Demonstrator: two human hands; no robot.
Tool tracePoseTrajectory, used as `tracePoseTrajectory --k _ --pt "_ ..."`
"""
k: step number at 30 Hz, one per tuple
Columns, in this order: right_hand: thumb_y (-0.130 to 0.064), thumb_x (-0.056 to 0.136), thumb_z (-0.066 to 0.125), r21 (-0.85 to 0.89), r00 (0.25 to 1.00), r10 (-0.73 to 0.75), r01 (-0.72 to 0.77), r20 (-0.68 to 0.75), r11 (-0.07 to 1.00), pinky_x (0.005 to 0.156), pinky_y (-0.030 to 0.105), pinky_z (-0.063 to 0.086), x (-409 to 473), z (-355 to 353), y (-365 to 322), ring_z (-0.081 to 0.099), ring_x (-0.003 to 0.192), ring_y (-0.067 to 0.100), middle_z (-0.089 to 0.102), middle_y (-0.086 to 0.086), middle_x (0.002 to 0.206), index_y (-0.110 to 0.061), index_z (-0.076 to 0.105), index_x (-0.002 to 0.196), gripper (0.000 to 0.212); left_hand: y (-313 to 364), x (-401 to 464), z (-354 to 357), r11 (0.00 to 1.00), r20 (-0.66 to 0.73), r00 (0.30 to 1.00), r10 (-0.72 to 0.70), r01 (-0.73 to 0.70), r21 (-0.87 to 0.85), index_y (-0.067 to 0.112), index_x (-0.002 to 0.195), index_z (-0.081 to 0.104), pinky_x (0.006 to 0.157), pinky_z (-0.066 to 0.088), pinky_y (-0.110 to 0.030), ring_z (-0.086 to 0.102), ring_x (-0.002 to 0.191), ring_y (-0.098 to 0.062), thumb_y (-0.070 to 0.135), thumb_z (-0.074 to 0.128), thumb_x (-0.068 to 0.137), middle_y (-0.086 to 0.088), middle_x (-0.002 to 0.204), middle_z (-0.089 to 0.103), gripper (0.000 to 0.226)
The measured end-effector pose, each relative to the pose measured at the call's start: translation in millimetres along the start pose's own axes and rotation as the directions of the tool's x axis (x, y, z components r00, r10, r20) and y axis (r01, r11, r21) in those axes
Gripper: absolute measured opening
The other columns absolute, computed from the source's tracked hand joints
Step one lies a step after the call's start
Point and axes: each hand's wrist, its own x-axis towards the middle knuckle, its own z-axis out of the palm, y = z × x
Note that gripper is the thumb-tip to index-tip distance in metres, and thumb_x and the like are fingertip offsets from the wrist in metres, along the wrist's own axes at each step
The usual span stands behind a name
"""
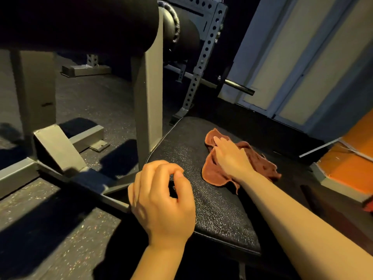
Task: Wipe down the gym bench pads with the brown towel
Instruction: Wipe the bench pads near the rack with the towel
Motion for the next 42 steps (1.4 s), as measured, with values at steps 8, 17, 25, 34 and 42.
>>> tracePoseTrajectory --k 8,17,25,34,42 --pt "-0.049 0.105 0.018 0.097 0.956 -0.249 0.237 0.155 0.967 0.118 0.056 -0.011 -101.2 -9.3 -64.4 -0.014 0.150 0.009 -0.009 -0.015 0.164 -0.042 0.001 0.155 0.054 3.9 3.5 -1.1 0.990 -0.046 0.996 -0.071 0.064 -0.124 0.014 0.101 0.068 0.092 0.034 -0.016 0.054 0.099 -0.009 0.027 0.045 0.093 0.008 0.104 0.062 0.028" --pt "-0.054 0.104 0.026 0.048 0.912 -0.359 0.357 0.197 0.933 0.108 0.071 -0.013 -67.3 -6.8 -92.5 -0.017 0.150 0.019 -0.015 -0.015 0.163 -0.046 -0.003 0.154 0.059 7.8 2.7 0.1 0.988 -0.044 0.994 -0.098 0.092 -0.122 0.013 0.113 0.070 0.101 0.030 -0.010 0.054 0.112 -0.006 0.030 0.043 0.096 0.003 0.118 0.066 0.036" --pt "-0.065 0.096 0.018 0.140 0.982 -0.146 0.129 0.120 0.982 0.105 0.077 -0.012 34.7 6.4 -98.0 -0.009 0.152 0.023 -0.004 -0.012 0.165 -0.044 0.016 0.154 0.062 8.6 1.8 -2.3 1.000 0.009 1.000 -0.005 0.006 -0.025 0.029 0.093 0.073 0.091 0.033 -0.015 0.061 0.099 -0.011 0.034 0.050 0.089 0.015 0.102 0.068 0.024" --pt "-0.075 0.091 0.019 0.124 0.995 0.072 -0.080 0.068 0.989 0.106 0.078 -0.002 113.6 1.1 -61.1 0.011 0.150 0.032 0.014 -0.006 0.164 -0.043 0.023 0.152 0.069 4.5 4.7 4.9 0.999 -0.005 0.999 0.051 -0.051 -0.005 0.025 0.074 0.071 0.080 0.047 -0.044 0.062 0.088 -0.019 0.032 0.053 0.084 0.012 0.092 0.067 0.021" --pt "-0.075 0.092 0.019 0.110 0.977 0.205 -0.210 0.057 0.972 0.112 0.072 0.003 143.3 2.8 -44.5 0.015 0.149 0.035 0.019 -0.001 0.163 -0.037 0.022 0.155 0.073 -4.5 12.4 8.3 0.991 0.079 0.995 0.060 -0.050 -0.123 0.028 0.072 0.064 0.091 0.034 -0.006 0.053 0.091 0.000 0.027 0.049 0.084 0.019 0.093 0.058 0.019"
